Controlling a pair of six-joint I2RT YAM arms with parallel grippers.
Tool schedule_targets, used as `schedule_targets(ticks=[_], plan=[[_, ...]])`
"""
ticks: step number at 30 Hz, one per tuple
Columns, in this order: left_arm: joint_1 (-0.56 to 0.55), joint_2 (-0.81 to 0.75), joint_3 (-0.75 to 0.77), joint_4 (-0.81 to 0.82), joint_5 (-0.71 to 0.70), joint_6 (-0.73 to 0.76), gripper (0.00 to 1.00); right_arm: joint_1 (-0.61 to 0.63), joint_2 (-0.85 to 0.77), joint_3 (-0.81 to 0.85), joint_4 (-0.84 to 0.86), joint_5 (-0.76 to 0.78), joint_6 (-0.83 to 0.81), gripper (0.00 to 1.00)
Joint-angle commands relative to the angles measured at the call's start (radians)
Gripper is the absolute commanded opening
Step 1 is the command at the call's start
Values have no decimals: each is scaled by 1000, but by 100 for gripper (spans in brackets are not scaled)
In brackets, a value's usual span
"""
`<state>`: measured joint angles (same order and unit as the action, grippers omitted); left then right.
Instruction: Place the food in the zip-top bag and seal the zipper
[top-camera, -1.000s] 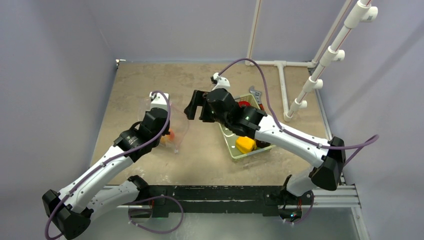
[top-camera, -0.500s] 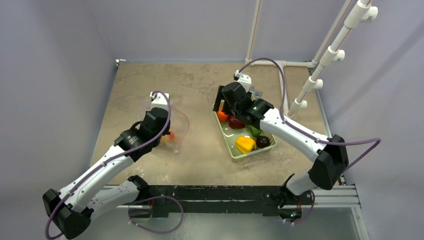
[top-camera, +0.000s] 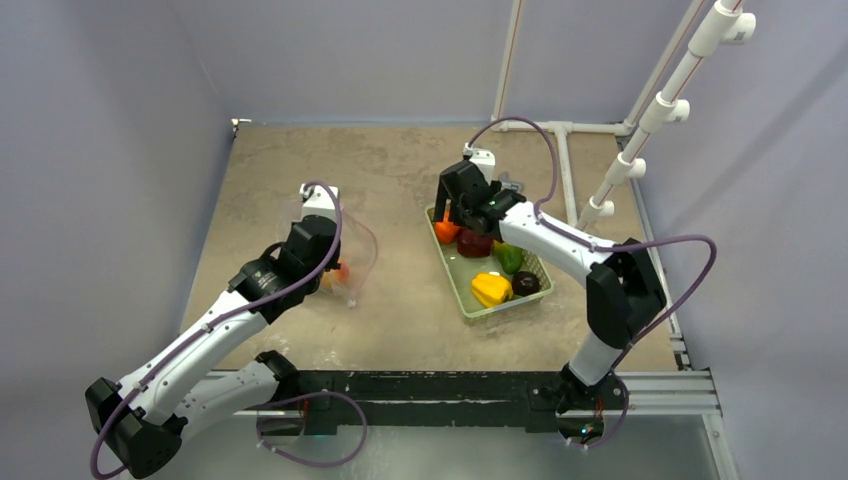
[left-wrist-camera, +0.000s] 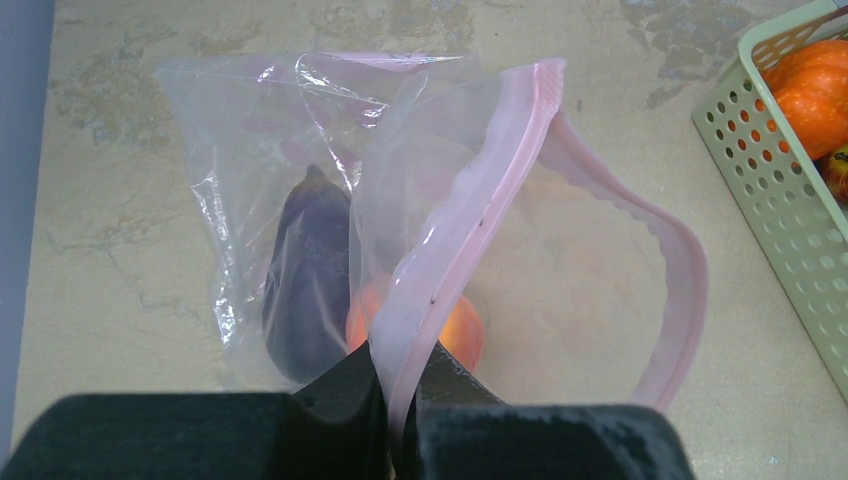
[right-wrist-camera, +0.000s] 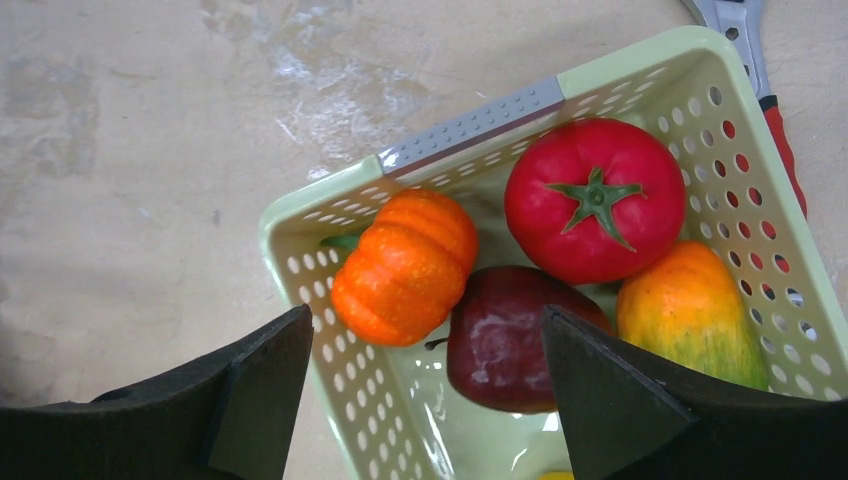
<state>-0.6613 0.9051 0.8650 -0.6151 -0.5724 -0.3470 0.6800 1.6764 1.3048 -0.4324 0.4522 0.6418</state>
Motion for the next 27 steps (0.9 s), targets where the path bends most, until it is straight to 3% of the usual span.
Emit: schedule_targets(ticks=[1,27], plan=[[4,-12,-2,32,-17,7,0,-24,23,39,64,-4,-57,86],[4,-15,-2,31,-17,8,0,-44,182,34,143,-100,-88,87]])
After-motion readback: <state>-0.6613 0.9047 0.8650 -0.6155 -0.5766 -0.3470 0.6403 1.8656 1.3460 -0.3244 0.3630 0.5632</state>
